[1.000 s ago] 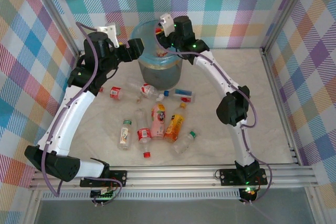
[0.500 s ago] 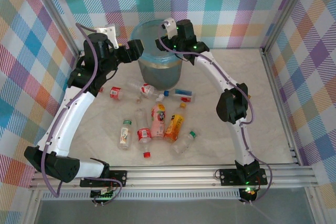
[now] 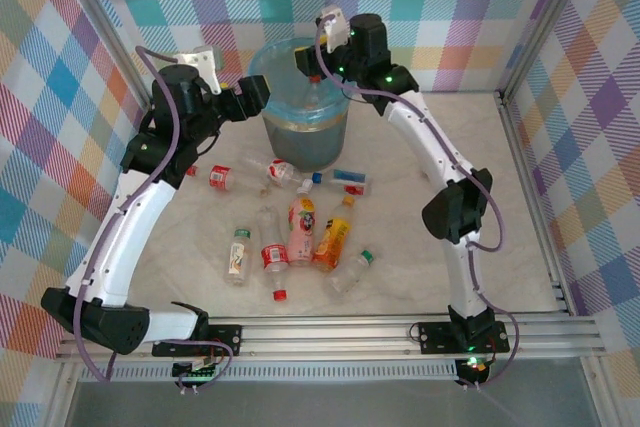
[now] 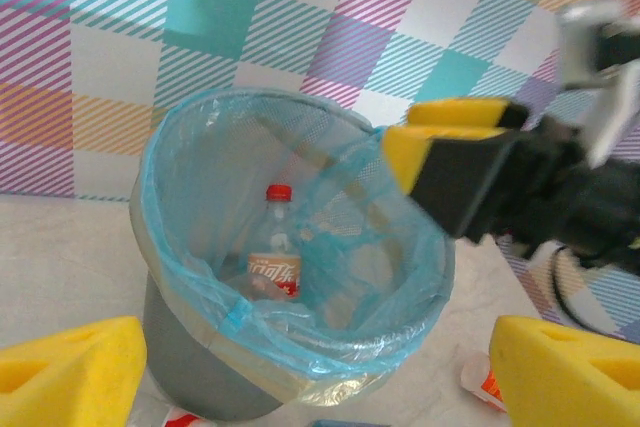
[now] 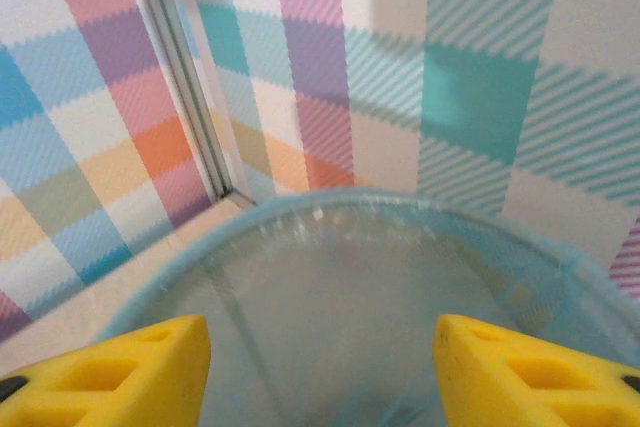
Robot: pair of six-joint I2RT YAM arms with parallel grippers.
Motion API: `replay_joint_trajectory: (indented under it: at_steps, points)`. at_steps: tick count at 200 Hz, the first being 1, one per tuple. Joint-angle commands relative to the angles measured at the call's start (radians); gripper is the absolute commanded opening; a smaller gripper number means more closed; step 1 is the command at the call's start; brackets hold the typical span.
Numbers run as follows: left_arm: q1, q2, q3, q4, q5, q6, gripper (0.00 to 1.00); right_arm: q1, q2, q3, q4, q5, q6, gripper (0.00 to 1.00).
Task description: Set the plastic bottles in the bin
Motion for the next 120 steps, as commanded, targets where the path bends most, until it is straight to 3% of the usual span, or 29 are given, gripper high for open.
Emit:
replay_joint_trajectory:
  at_steps: [1,45,75,120]
  points:
    - [0.013,-0.040,0.015,-0.037,-0.014,0.022,0.89,0.025,-0.095,0.038,-0.017,-0.045,0.024,0.60]
    - [0.014,-0.089,-0.010,-0.142,0.013,0.053,0.89,0.056,-0.238,-0.074,-0.067,-0.083,0.064,0.60]
    - [0.014,-0.195,-0.134,-0.150,-0.030,0.039,0.89,0.099,-0.362,-0.287,-0.010,-0.129,0.063,0.59]
    - [0.050,-0.268,-0.325,-0.168,-0.092,-0.051,0.89,0.217,-0.387,-0.374,-0.075,-0.119,0.018,0.58]
